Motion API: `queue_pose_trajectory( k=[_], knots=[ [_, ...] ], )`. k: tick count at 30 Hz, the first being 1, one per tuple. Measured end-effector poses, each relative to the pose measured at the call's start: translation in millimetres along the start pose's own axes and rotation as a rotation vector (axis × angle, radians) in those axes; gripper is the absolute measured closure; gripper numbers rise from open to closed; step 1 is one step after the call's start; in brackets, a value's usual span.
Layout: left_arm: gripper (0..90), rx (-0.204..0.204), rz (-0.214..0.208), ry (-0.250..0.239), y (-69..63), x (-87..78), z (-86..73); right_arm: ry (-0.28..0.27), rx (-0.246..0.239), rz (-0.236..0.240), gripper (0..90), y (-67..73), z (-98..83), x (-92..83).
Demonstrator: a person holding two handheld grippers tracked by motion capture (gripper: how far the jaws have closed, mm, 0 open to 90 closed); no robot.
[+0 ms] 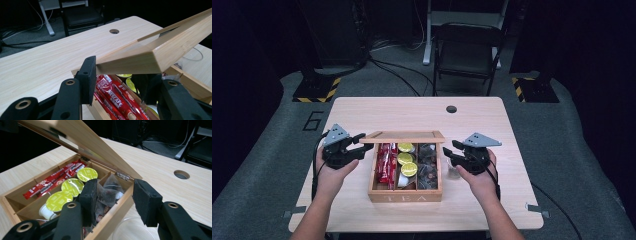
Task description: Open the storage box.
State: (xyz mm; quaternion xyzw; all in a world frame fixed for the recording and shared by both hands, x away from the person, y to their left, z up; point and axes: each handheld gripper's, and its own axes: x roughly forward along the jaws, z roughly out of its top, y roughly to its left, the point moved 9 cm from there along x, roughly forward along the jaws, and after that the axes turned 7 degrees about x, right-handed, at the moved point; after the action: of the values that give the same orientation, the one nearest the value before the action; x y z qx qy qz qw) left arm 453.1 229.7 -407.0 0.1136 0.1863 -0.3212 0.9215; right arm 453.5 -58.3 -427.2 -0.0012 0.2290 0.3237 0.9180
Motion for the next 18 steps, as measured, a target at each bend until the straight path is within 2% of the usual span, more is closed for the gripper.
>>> queue_pose_trajectory(
  k=[12, 18],
  knots=[
    [54.7, 0.001, -0.006, 0.001, -0.7, -1.4, 0.2, -0.002, -0.017, 0.021, 49.1, 11.7, 12.0, 6.3],
    [54.6, 0.004, -0.005, -0.003, -1.2, -3.0, 1.0, -0.018, -0.047, 0.017, 46.8, 16.2, 21.4, 5.2]
  ],
)
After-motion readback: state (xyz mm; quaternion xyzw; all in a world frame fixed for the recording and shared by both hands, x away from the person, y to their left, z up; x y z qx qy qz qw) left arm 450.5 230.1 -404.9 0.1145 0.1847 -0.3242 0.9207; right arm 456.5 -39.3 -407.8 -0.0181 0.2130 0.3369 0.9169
